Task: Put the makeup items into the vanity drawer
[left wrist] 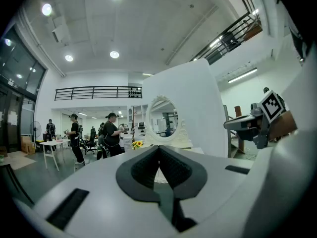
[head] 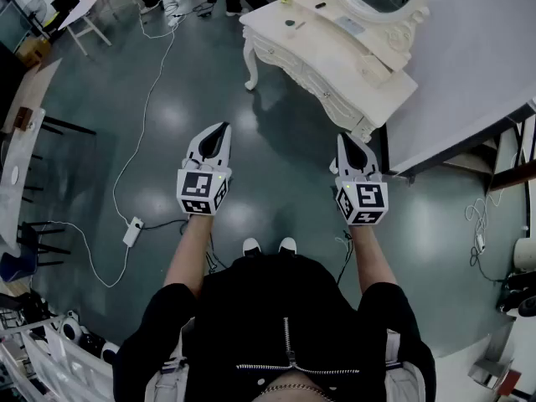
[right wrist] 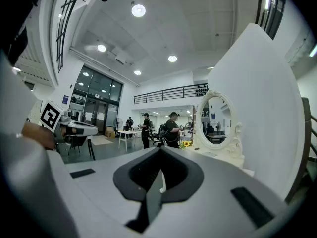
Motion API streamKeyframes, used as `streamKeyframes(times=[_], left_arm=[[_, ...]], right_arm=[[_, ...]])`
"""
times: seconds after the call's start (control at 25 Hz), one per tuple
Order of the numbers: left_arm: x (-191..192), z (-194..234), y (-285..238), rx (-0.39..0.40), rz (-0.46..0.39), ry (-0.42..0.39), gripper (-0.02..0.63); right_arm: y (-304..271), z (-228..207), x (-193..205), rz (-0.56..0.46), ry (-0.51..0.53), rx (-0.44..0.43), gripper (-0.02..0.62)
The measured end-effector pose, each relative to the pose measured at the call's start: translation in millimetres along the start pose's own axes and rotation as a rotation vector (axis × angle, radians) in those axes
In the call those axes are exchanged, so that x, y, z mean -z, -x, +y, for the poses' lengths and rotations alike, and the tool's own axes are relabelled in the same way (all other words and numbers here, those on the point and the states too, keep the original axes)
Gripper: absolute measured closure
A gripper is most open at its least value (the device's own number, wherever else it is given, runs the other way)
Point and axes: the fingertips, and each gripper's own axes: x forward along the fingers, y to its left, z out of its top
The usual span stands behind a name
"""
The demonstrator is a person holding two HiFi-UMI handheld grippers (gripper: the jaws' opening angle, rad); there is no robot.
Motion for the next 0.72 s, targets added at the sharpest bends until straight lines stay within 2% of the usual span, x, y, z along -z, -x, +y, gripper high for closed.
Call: streamKeyframes(times=[0.16, 0.36, 0.72], left_arm=[[4.1, -2.3, -5.8, 0.011, 0.008, 0.016, 0.586], [10.7, -12.4, -13.0, 0.037, 0.011, 0.034, 0.584], [16.1, -43.5, -36.2, 0.056, 0.009, 0.048, 0.586]], right_arm=[[-0.2, -0.5, -3.2, -0.025, 0.013, -0.021, 0.591], [-0.9, -14.9, 5.7, -0.008, 0.000, 0.015, 0.589], [-4.6, -33.9, 11.9, -0.010, 0.005, -0.037, 0.591]])
